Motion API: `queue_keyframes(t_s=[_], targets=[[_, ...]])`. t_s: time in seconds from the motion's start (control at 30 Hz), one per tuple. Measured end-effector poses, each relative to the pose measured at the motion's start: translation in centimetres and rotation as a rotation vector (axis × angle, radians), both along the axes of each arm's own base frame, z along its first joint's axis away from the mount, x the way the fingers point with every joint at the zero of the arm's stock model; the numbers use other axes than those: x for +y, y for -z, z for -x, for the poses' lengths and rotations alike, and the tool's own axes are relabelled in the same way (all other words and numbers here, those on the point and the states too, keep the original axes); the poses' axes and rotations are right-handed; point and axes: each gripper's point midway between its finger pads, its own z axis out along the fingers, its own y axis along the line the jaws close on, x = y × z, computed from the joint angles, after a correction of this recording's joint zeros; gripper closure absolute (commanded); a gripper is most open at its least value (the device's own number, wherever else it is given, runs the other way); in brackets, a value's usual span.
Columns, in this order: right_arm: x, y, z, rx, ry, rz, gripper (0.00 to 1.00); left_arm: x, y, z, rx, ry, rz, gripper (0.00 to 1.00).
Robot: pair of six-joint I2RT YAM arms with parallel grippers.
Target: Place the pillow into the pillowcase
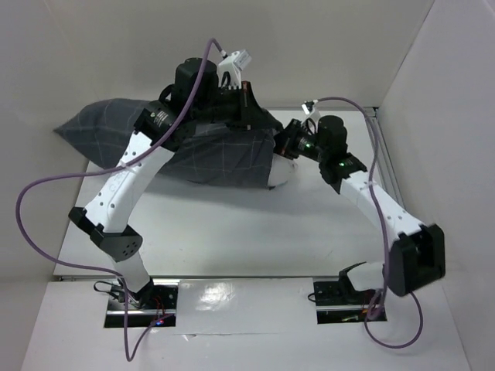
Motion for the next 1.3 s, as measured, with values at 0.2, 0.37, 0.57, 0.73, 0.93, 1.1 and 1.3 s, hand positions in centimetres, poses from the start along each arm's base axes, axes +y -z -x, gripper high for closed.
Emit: queue_keyframes(t_s=[0.2,0.37,0.57,0.73,0.93,1.1,1.3], targets=[[-2.0,-5.7,6.5,-0.086,-0.014,0.023,1.0,-0.5,-5.1,2.7,-0.069,0.079,0.134,1.0],[-2.9,-7.8,9.4,-0.072,0.0,0.005,1.0,-0.6,-7.5,3.2,-0.116,0.118,0.187,1.0],[-6.3,-3.1,6.2,0.102,0.207,-0.016,1.0,-3.7,-0.6,-7.6,-0.021,0.075,0.148,0.33],[-12.5,9.9,0.7,0.465,0.445,-0.016,0.93,-2.5,12.5,-12.8,0.21,-0.004,-0.035,0.0],[-16.6,14.0,-6.7,0.516,0.534,0.056,0.27,0.4,9.7,-9.9,0.093,-0.049,-0.127,0.2],[-18.5,13.1,-7.0,0.469,0.55,0.125,0.24,0.1,3.9,-3.0,-0.1,-0.026,-0.165,0.31],[-20.1,9.1,-4.0,0.379,0.576,0.154,0.24,-1.8,12.1,1.1,-0.052,-0.044,-0.403,0.15]])
